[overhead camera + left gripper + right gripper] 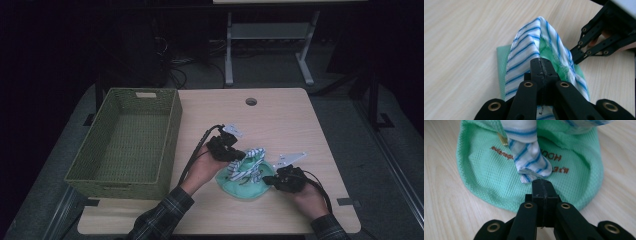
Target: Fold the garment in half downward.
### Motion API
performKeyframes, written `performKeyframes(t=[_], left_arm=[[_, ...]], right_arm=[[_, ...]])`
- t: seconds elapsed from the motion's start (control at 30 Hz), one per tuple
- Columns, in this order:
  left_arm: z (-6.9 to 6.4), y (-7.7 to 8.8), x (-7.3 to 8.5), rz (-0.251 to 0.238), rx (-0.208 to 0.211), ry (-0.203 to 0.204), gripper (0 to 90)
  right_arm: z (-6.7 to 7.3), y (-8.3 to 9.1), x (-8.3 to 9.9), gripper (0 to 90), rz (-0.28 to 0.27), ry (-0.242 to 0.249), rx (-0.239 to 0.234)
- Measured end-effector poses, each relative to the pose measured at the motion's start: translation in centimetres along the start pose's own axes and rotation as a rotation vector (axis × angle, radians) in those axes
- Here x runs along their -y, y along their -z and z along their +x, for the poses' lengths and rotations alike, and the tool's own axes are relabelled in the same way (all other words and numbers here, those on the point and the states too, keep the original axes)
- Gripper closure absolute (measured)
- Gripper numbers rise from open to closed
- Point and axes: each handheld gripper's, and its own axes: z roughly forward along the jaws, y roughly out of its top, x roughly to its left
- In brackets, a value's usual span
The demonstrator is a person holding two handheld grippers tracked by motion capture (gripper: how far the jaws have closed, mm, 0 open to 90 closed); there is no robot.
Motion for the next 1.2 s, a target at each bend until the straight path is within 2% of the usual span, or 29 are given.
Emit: performKeyframes(t=[0.1,0.2,0.3,0.43,0.53,0.67,0.77,0.87,1.2], left_arm=[[-0.2,0.6,-0.3,-0.018,-0.010,-0.007,89.8],[-0.3,1.0,-0.5,-0.025,-0.012,-0.013,89.8],[-0.6,1.0,-0.6,-0.028,0.002,-0.014,89.8],[-1.4,0.9,-0.9,-0.024,0.028,-0.039,89.8],[-1.8,0.8,-1.0,-0.030,0.041,-0.046,89.8],[-2.0,0.3,-0.9,-0.019,0.055,-0.045,89.7],[-2.4,-0.8,-0.4,0.001,0.078,-0.038,89.7],[-2.8,-1.9,0.1,0.040,0.098,-0.048,89.8],[-3.8,-4.5,1.0,0.100,0.127,-0.055,89.7]], right_arm=[[0.1,0.2,-0.3,89.8,-0.015,0.010,0.000],[0.3,0.9,-0.5,89.8,-0.053,0.004,-0.031],[0.9,0.9,-0.7,89.8,-0.063,0.006,-0.057],[1.0,0.0,-1.5,89.8,-0.079,0.021,-0.049],[0.7,-0.3,-2.1,89.8,-0.125,0.012,-0.041],[0.4,-0.6,-2.5,89.8,-0.155,-0.013,-0.049],[0.2,-1.2,-2.4,89.8,-0.125,-0.016,-0.048],[0.0,-1.3,-1.9,89.8,-0.092,-0.014,-0.026],[-1.7,0.1,-0.5,89.8,-0.065,-0.046,0.060]])
